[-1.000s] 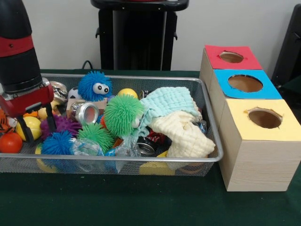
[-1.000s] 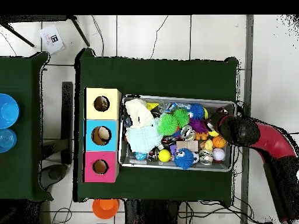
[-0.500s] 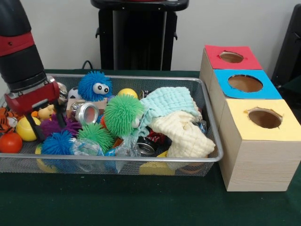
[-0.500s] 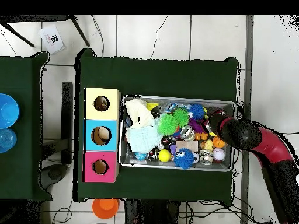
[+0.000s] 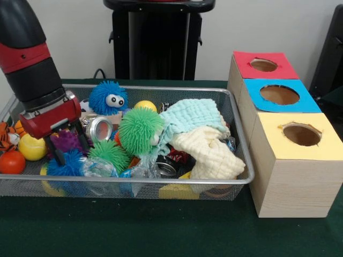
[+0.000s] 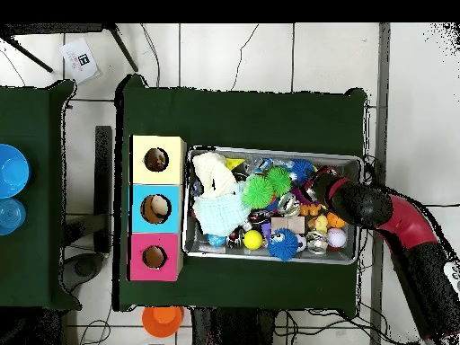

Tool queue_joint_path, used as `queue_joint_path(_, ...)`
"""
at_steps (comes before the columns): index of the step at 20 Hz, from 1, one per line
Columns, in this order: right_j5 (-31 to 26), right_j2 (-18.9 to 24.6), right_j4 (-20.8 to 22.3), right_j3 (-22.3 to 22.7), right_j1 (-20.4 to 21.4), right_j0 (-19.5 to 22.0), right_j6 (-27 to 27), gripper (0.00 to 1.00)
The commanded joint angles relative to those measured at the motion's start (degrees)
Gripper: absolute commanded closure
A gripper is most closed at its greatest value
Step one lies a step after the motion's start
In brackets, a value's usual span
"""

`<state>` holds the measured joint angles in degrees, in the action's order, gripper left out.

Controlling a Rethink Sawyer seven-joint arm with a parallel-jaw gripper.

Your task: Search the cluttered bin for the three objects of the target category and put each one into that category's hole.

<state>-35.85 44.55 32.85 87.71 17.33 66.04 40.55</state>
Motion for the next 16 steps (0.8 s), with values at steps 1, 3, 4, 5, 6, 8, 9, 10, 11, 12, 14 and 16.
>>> queue_joint_path(1, 5.4, 2.2, 3.1, 0.9, -3.0, -0.2, -2.7, 0.0)
queue_joint_path(3, 7.2, 0.5, 5.5, -0.4, -2.0, -1.6, -2.3, 0.0)
queue_joint_path(4, 7.9, -0.5, 6.8, -1.2, -1.5, -2.4, -2.1, 0.0)
queue_joint_path(5, 7.9, -0.6, 7.0, -1.3, -1.4, -2.4, -2.2, 0.0)
queue_joint_path(6, 7.9, -0.8, 7.1, -1.3, -1.3, -2.5, -2.3, 0.0)
queue_joint_path(8, 7.6, -1.4, 7.6, -1.7, -1.0, -3.0, -2.2, 0.0)
queue_joint_path(9, 7.4, -1.8, 8.0, -1.9, -0.8, -3.2, -2.1, 0.0)
queue_joint_path(10, 6.9, -2.9, 8.8, -2.5, -0.4, -4.1, -1.8, 0.0)
queue_joint_path(11, 6.6, -3.6, 9.3, -2.8, -0.3, -4.5, -1.7, 0.0)
queue_joint_path(12, 4.8, -6.2, 11.0, -4.0, 0.2, -6.5, -1.4, 0.0)
queue_joint_path(14, 1.8, -9.7, 13.4, -5.3, 0.9, -9.3, -1.2, 0.0)
queue_joint_path(16, -0.1, -11.1, 13.7, -5.5, 0.9, -10.3, -1.2, 0.0)
